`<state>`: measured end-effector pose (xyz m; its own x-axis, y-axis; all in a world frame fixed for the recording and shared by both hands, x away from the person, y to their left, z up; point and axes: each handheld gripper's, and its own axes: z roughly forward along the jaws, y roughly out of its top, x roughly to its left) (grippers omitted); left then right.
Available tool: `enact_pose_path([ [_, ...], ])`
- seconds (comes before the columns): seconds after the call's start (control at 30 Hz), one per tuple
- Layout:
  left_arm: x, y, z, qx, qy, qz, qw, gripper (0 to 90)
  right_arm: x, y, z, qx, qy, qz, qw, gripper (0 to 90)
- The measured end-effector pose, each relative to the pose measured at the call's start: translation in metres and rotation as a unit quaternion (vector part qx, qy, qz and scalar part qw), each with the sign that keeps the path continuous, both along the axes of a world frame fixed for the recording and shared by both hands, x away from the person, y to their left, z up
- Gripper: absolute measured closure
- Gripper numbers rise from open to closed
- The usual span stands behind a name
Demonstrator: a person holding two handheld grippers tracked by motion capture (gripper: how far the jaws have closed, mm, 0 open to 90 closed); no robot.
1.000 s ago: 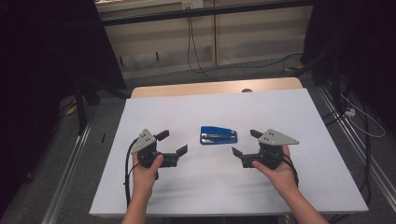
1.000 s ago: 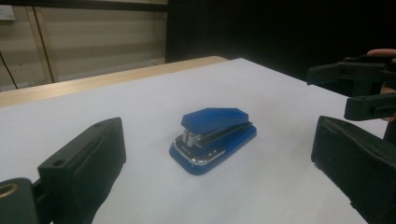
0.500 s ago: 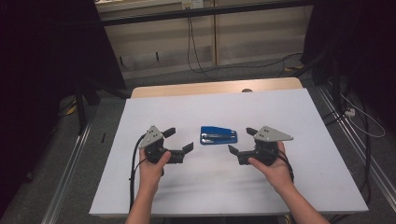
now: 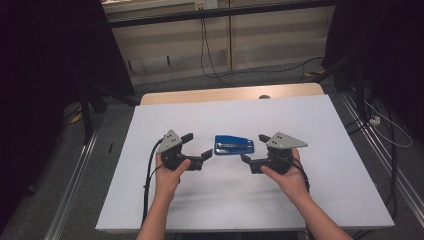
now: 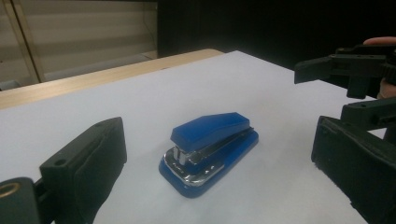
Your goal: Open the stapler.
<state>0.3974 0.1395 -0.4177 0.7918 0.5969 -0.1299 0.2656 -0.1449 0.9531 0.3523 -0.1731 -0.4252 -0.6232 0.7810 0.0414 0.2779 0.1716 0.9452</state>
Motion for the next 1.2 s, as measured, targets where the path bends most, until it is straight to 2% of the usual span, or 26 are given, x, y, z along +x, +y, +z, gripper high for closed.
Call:
enact_pose_path([
  [0.13,0.003,-0.004,0.000,0.012,-0.002,-0.003,0.9999,3.4,0.002,0.003,-0.001,-0.002,0.002,0.003,1.0000,9.3],
  [0.37,0.009,-0.010,0.002,0.006,-0.004,-0.002,1.0000,3.4,0.007,0.010,-0.003,-0.007,0.005,0.008,0.9999,12.2],
  [0.5,0.013,-0.011,0.003,0.012,-0.002,0.002,0.9999,3.5,0.011,0.015,-0.004,-0.009,0.008,0.018,0.9998,19.2],
  [0.6,0.015,-0.011,0.002,0.014,-0.001,0.003,0.9999,3.7,0.013,0.017,-0.004,-0.010,0.010,0.020,0.9997,20.9],
  [0.63,0.016,-0.011,0.002,0.011,0.001,0.004,0.9999,3.8,0.015,0.019,-0.005,-0.010,0.014,0.024,0.9996,25.5],
  [0.73,0.019,-0.011,0.000,0.017,0.004,0.009,0.9998,3.8,0.017,0.021,-0.006,-0.013,0.016,0.027,0.9994,27.4],
  [0.87,0.022,-0.008,-0.001,0.026,0.003,0.013,0.9996,3.9,0.021,0.023,-0.010,-0.021,0.022,0.033,0.9990,41.3],
  [0.9,0.022,-0.008,-0.001,0.026,0.003,0.013,0.9996,4.0,0.021,0.023,-0.010,-0.021,0.022,0.033,0.9990,41.3],
  [1.03,0.023,-0.008,-0.001,0.027,0.003,0.018,0.9995,6.2,0.025,0.025,-0.011,-0.030,0.031,0.042,0.9982,59.9],
  [1.07,0.023,-0.007,-0.001,0.031,0.001,0.020,0.9993,9.5,0.027,0.026,-0.012,-0.035,0.033,0.046,0.9978,70.0],
  [1.1,0.023,-0.007,-0.001,0.031,0.001,0.020,0.9993,11.7,0.027,0.026,-0.012,-0.035,0.033,0.046,0.9978,70.0],
  [1.2,0.025,-0.008,-0.002,0.032,0.005,0.022,0.9992,13.4,0.030,0.028,-0.011,-0.040,0.038,0.056,0.9969,82.4],
])
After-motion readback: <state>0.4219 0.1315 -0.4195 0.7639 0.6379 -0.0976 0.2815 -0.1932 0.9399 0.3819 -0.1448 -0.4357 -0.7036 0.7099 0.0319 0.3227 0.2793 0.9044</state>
